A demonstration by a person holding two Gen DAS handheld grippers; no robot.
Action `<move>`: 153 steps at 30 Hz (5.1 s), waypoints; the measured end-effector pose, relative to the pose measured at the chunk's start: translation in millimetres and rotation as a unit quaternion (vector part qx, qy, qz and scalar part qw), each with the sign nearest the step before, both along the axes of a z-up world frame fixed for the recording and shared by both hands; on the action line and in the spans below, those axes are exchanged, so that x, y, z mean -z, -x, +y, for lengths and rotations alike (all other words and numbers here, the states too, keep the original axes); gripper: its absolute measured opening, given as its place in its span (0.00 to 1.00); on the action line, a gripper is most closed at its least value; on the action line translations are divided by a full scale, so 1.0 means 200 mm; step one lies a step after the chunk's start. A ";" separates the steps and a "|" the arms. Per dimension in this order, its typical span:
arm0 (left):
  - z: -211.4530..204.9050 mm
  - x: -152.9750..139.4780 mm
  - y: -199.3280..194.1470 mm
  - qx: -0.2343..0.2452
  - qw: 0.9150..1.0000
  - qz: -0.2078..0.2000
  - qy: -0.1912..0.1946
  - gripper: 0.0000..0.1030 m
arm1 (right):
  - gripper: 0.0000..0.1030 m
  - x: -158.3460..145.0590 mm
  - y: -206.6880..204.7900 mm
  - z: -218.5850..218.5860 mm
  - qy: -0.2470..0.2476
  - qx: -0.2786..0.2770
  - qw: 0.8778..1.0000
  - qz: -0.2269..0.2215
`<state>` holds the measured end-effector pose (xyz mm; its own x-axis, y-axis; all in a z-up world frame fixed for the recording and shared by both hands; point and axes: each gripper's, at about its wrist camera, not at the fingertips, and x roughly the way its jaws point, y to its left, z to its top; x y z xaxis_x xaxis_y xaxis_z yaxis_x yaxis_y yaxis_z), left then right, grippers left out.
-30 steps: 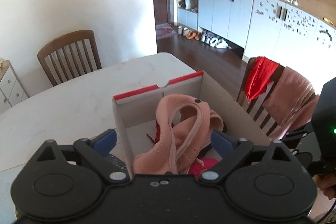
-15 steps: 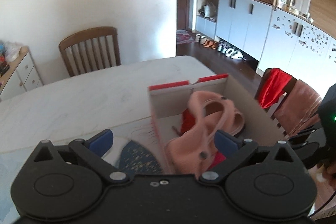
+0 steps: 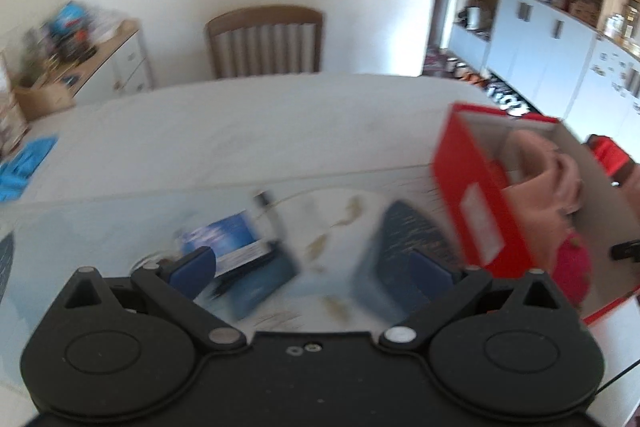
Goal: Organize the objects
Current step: 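Return the left gripper to the pile and grasp the blue-white card box, then carry the blue-white card box with the left gripper over the box, then lower the card box into the box beside the pink plush and release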
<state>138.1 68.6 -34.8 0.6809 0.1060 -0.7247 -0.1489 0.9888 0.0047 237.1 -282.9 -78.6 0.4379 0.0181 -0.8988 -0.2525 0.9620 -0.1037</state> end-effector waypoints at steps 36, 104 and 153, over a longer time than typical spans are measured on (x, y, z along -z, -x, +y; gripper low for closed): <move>0.42 0.28 -0.40 -0.105 0.992 0.062 0.026 0.99 | 0.08 0.00 0.04 0.11 0.015 0.033 0.999 -0.004; -0.96 -0.11 -0.42 0.221 0.974 0.038 0.040 0.77 | 0.07 0.01 0.06 0.03 -0.011 -0.083 0.996 -0.014; -0.75 -0.12 -0.32 0.157 0.986 0.019 0.049 0.94 | 0.08 0.01 0.05 0.03 0.000 -0.101 0.995 -0.012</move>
